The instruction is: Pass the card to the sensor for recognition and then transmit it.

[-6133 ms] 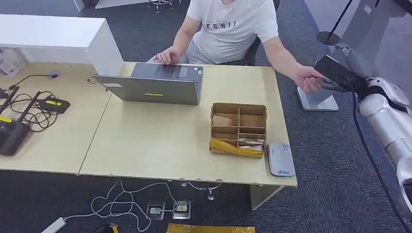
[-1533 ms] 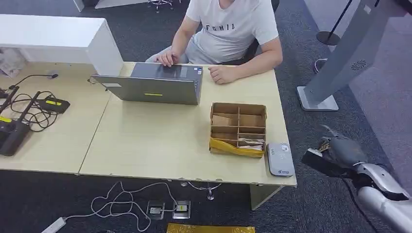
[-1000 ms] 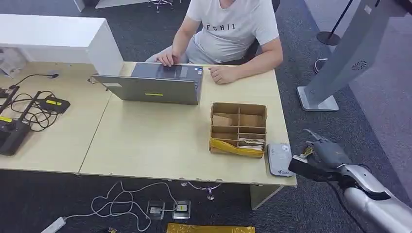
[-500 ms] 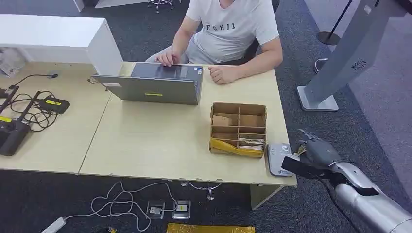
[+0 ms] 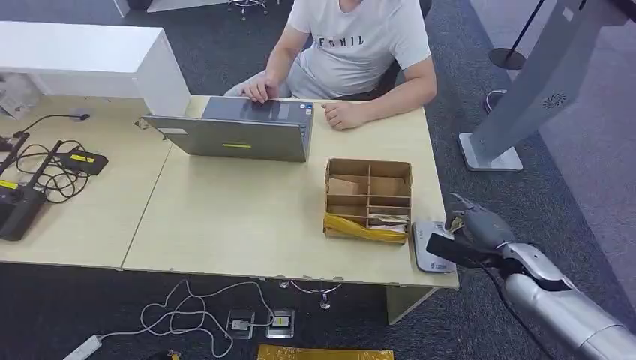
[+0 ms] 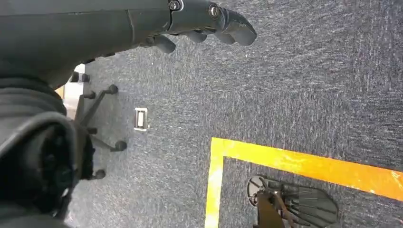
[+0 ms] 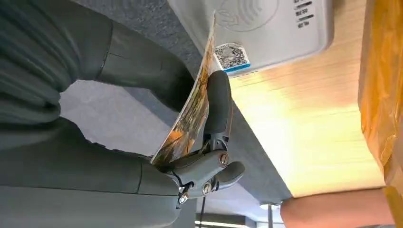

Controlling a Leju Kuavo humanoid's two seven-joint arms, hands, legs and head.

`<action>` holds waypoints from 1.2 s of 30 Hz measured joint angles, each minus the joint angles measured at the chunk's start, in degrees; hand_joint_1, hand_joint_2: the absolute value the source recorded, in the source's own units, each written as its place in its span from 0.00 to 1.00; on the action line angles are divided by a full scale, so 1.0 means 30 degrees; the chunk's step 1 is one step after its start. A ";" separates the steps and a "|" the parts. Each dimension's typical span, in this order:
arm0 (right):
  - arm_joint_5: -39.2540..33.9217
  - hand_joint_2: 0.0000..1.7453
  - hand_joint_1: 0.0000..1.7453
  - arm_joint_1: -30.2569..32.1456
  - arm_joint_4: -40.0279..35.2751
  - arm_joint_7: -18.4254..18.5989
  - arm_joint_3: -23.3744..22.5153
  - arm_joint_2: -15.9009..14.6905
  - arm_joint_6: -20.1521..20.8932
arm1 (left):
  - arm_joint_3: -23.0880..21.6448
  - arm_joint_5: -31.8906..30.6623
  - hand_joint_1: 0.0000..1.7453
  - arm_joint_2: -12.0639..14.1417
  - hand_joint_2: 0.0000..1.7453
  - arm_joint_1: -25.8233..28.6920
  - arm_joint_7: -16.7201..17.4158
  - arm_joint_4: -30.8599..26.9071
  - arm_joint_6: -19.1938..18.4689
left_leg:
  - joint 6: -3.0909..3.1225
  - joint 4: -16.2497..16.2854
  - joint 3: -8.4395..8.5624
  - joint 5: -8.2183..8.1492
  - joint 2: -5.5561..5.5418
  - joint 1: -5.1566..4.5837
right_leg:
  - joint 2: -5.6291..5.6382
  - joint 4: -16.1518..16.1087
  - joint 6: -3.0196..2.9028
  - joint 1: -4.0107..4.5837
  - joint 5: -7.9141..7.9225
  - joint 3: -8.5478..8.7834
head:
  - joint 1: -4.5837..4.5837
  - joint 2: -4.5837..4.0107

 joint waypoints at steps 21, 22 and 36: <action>-0.0903 1.00 1.00 -0.0837 0.3424 -0.1268 0.0044 0.1654 -0.0685 | -0.0007 -0.0095 0.00 -0.0109 0.00 -0.0009 0.0138 0.0000 0.0211 | -0.0001 0.0001 0.0107 0.0001 0.0017 0.0006 | 0.0020 -0.0006 0.0000 0.0004 0.0003 0.0083 | 0.0000 0.0000; -0.0961 1.00 1.00 -0.0840 0.3496 -0.1275 0.0044 0.1675 -0.0699 | -0.0007 -0.0095 0.00 -0.0102 0.00 -0.0009 0.0138 0.0000 0.0204 | -0.0001 0.0001 0.0117 0.0001 0.0017 0.0006 | 0.0019 -0.0007 0.0000 0.0004 0.0003 0.0099 | -0.0007 0.0000; -0.1173 1.00 1.00 -0.1371 0.5077 -0.1734 0.0029 0.2054 -0.1392 | -0.0022 -0.0160 0.00 -0.0037 0.00 -0.0056 0.0189 0.0000 0.0029 | 0.0005 0.0009 0.0168 0.0008 0.0022 0.0001 | 0.0021 -0.0008 0.0000 -0.0001 0.0024 0.0153 | -0.0007 0.0000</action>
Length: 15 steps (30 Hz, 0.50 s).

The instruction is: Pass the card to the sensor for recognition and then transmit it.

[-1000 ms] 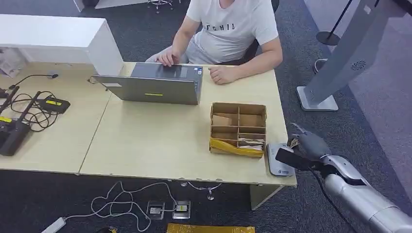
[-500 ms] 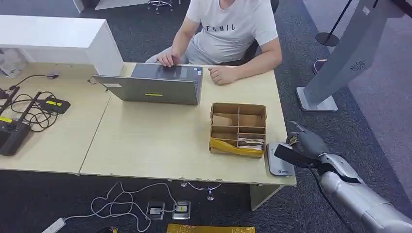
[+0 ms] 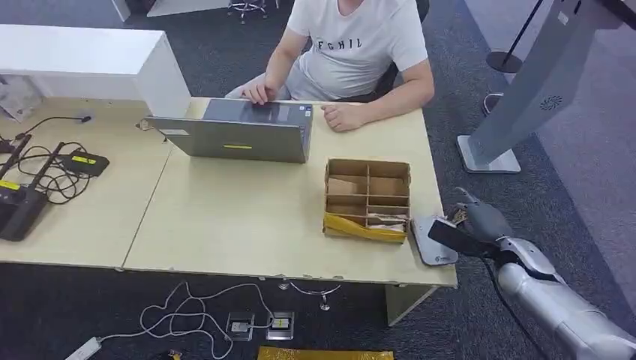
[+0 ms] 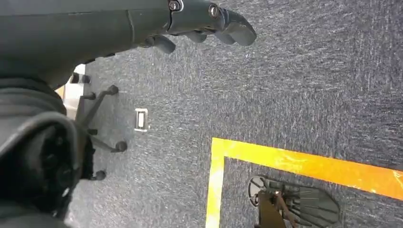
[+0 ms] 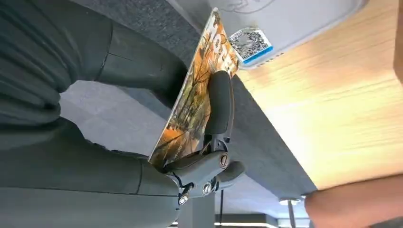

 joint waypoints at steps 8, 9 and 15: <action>0.0378 1.00 1.00 -0.1540 0.0356 -0.0094 -0.0109 -0.0531 -0.0284 | 0.0000 0.0007 0.00 0.0087 0.00 -0.0046 0.0044 0.0000 -0.0058 | 0.0001 0.0003 -0.0084 0.0001 0.0003 -0.0012 | -0.0006 0.0007 0.0005 -0.0011 0.0006 -0.0083 | -0.0001 0.0000; 0.0533 1.00 1.00 -0.2068 0.0372 -0.0146 -0.0168 -0.0671 -0.0233 | 0.0000 0.0014 0.00 0.0102 0.00 -0.0049 0.0044 0.0000 -0.0058 | 0.0001 0.0005 -0.0098 0.0001 0.0008 -0.0015 | -0.0001 0.0009 0.0005 -0.0014 0.0007 -0.0104 | -0.0001 0.0000; 0.1268 1.00 1.00 -0.5086 0.0408 -0.0415 -0.0678 -0.1436 -0.0080 | 0.0000 0.0072 0.00 0.0168 0.00 -0.0038 0.0014 0.0000 -0.0212 | 0.0001 0.0007 -0.0122 0.0002 0.0000 -0.0012 | -0.0005 0.0008 0.0005 -0.0011 0.0006 -0.0118 | -0.0001 0.0000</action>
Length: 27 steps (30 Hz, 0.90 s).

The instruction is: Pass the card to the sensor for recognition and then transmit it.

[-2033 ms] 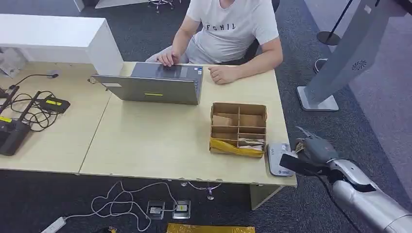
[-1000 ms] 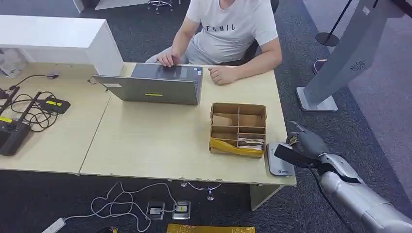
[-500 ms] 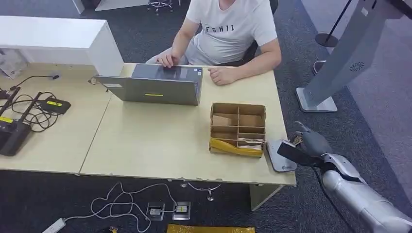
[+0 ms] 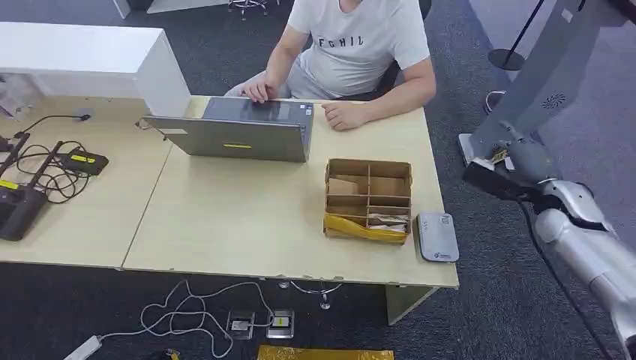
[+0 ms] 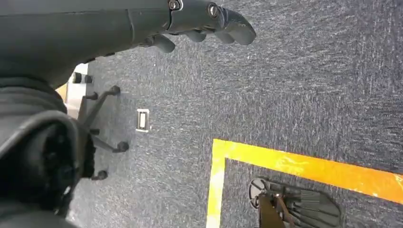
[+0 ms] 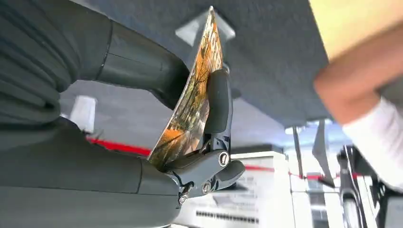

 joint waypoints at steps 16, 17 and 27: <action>0.0873 1.00 1.00 -0.2904 -0.0131 0.0226 -0.0830 -0.0502 0.0590 | 0.0000 0.0007 0.00 0.0058 0.00 -0.0012 -0.0262 0.0000 -0.0364 | 0.0000 0.0000 -0.0035 0.0000 -0.0001 0.0007 | -0.0004 0.0000 0.0000 0.0008 0.0000 -0.0025 | 0.0007 0.0000; 0.0984 1.00 1.00 -0.2988 -0.0131 0.0218 -0.0838 -0.0496 0.0583 | 0.0000 0.0007 0.00 0.0058 0.00 -0.0012 -0.0270 0.0000 -0.0364 | 0.0000 0.0000 -0.0038 0.0000 -0.0002 0.0006 | -0.0005 0.0000 0.0000 0.0007 0.0000 -0.0029 | 0.0000 0.0000; 0.1464 1.00 1.00 -0.3726 -0.0022 -0.0262 -0.0932 0.0073 0.0867 | 0.0000 -0.0007 0.00 0.0058 0.00 -0.0149 -0.0277 0.0000 -0.0400 | 0.0000 -0.0001 -0.0043 0.0000 -0.0005 0.0014 | -0.0008 0.0001 0.0000 0.0015 0.0000 -0.0032 | 0.0007 0.0000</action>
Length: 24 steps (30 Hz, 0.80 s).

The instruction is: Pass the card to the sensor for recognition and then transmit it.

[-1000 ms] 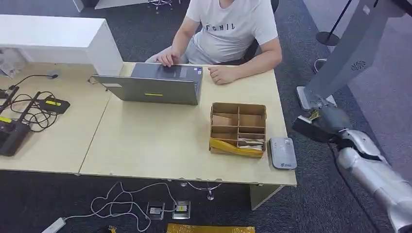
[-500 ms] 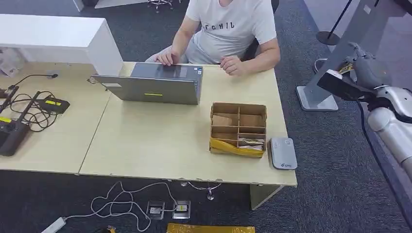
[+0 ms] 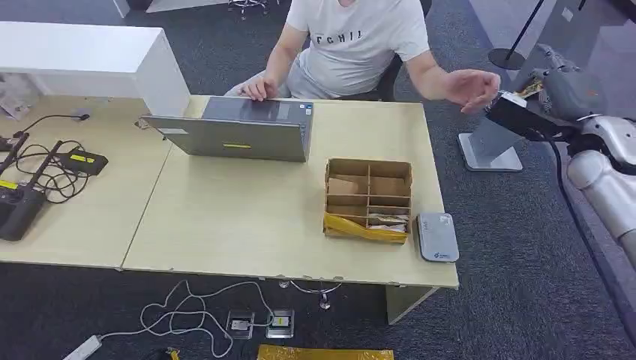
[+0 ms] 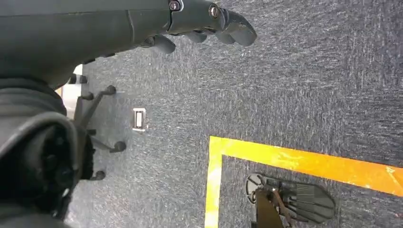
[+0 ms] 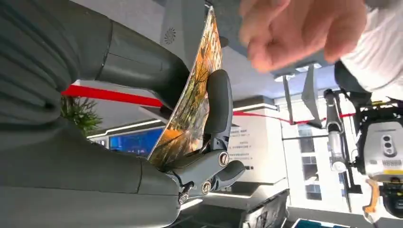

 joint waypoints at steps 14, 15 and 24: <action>0.0233 1.00 1.00 0.0850 0.0036 0.0576 0.0000 0.1173 0.0080 | 0.0000 -0.0014 0.00 -0.0058 0.00 -0.0045 -0.0291 0.0000 0.0175 | 0.0000 0.0001 -0.0003 0.0001 -0.0005 0.0001 | -0.0006 0.0000 0.0000 0.0001 0.0000 -0.0004 | 0.0000 0.0000; 0.0233 1.00 1.00 0.0932 0.0022 0.0626 -0.0007 0.1231 0.0124 | 0.0000 -0.0014 0.00 -0.0058 0.00 -0.0041 -0.0291 0.0000 0.0196 | 0.0000 0.0001 -0.0003 0.0000 -0.0007 0.0000 | -0.0007 0.0000 0.0000 0.0001 0.0000 -0.0004 | -0.0007 0.0000; 0.0219 1.00 1.00 0.1452 -0.0153 0.0809 -0.0350 0.1486 0.0080 | 0.0000 -0.0044 0.00 -0.0080 0.00 0.0008 -0.0291 0.0000 0.0197 | 0.0000 0.0002 -0.0015 0.0000 -0.0025 0.0000 | -0.0017 -0.0002 0.0000 0.0000 -0.0002 -0.0010 | -0.0007 0.0000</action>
